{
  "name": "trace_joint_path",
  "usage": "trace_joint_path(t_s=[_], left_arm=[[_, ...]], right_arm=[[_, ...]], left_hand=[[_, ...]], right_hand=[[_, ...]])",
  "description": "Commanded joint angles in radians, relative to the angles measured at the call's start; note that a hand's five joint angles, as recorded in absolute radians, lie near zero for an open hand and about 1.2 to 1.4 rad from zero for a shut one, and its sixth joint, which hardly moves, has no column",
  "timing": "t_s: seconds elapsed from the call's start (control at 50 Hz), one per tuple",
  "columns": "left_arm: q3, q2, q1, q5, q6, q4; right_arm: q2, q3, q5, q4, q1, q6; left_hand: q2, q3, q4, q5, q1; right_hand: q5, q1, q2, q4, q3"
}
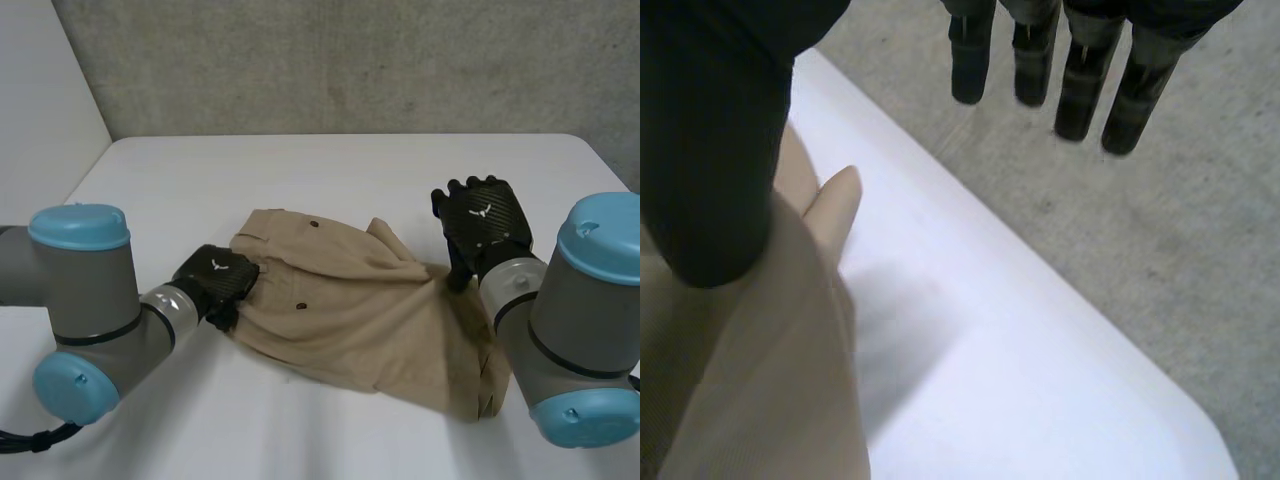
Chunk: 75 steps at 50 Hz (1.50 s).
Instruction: Fold the shorts.
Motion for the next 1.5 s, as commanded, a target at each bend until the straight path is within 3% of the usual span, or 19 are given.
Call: trace_joint_path(t_s=[0.02,0.1,0.18,0.34,0.5,0.72,0.9,0.92,0.96,1.02,1.04,1.16,1.26,1.34,1.5], left_arm=[[0.031,0.072,0.021,-0.054,0.001,0.012],[0.097,0.118,0.133,-0.138,0.004,0.053],[0.173,0.175,0.191,-0.166,-0.002,0.12],[0.269,0.281,0.17,-0.168,-0.019,0.273],[0.272,0.266,0.005,-0.146,-0.053,0.302],[0.217,0.011,-0.34,-0.077,-0.105,0.303],[0.228,-0.126,-0.514,-0.031,-0.171,0.372],[0.224,-0.129,-0.522,-0.026,-0.182,0.38],[0.212,-0.132,-0.537,-0.013,-0.203,0.391],[0.185,-0.12,-0.539,-0.011,-0.199,0.388],[0.177,-0.117,-0.539,-0.014,-0.199,0.389],[0.122,-0.014,-0.482,-0.022,-0.196,0.368],[0.034,0.142,-0.349,-0.066,-0.193,0.262],[-0.018,0.228,-0.309,-0.137,-0.2,0.137],[-0.111,0.296,-0.212,-0.282,-0.216,-0.068]], right_arm=[[-0.108,0.012,-0.017,0.128,-0.028,0.005],[-0.148,0.03,-0.028,0.131,-0.092,0.003],[-0.154,0.03,-0.052,0.135,-0.123,0.0],[-0.153,0.035,-0.072,0.14,-0.123,0.003],[-0.153,0.049,-0.075,0.14,-0.121,0.005],[-0.154,0.056,-0.074,0.14,-0.132,0.006],[-0.154,0.058,-0.072,0.138,-0.18,0.008],[-0.154,0.058,-0.074,0.14,-0.181,0.008],[-0.154,0.061,-0.075,0.14,-0.189,0.006],[-0.154,0.069,-0.082,0.141,-0.194,-0.001],[-0.154,0.069,-0.086,0.141,-0.194,-0.004],[-0.153,0.067,-0.207,0.151,-0.2,-0.03],[-0.153,0.072,-0.417,0.269,-0.207,-0.139],[-0.143,0.079,-0.546,0.408,-0.206,-0.213],[-0.084,0.101,-0.582,0.415,-0.195,-0.279]], left_hand=[[0.205,0.23,0.189,0.256,0.323],[0.205,0.23,0.189,0.256,0.323],[0.205,0.23,0.189,0.256,0.323],[0.205,0.23,0.189,0.256,0.323],[0.205,0.23,0.189,0.256,0.323],[0.205,0.23,0.189,0.256,0.323],[0.205,0.23,0.189,0.256,0.323],[0.164,0.189,0.149,0.216,0.283],[-0.307,-0.282,-0.323,-0.255,-0.188],[-0.9,-0.875,-0.915,-0.848,-0.781],[-0.925,-0.9,-0.941,-0.873,-0.806],[-0.943,-0.918,-0.959,-0.891,-0.824],[-0.934,-0.909,-0.95,-0.883,-0.816],[-0.914,-0.889,-0.929,-0.862,-0.795],[-0.662,-0.636,-0.677,-0.61,-0.543]], right_hand=[[-0.094,-0.049,-0.083,-0.089,-0.091],[-0.094,-0.049,-0.083,-0.089,-0.091],[-0.094,-0.049,-0.083,-0.089,-0.091],[-0.094,-0.049,-0.083,-0.089,-0.091],[-0.094,-0.049,-0.083,-0.089,-0.091],[-0.094,-0.049,-0.083,-0.089,-0.091],[-0.094,-0.049,-0.083,-0.089,-0.091],[-0.094,-0.049,-0.083,-0.089,-0.091],[-0.094,-0.049,-0.083,-0.089,-0.091],[-0.094,-0.049,-0.083,-0.089,-0.091],[-0.094,-0.049,-0.083,-0.089,-0.091],[-0.094,-0.049,-0.083,-0.089,-0.091],[-0.058,-0.013,-0.047,-0.053,-0.055],[-0.016,0.028,-0.006,-0.012,-0.013],[0.242,0.287,0.253,0.247,0.245]])
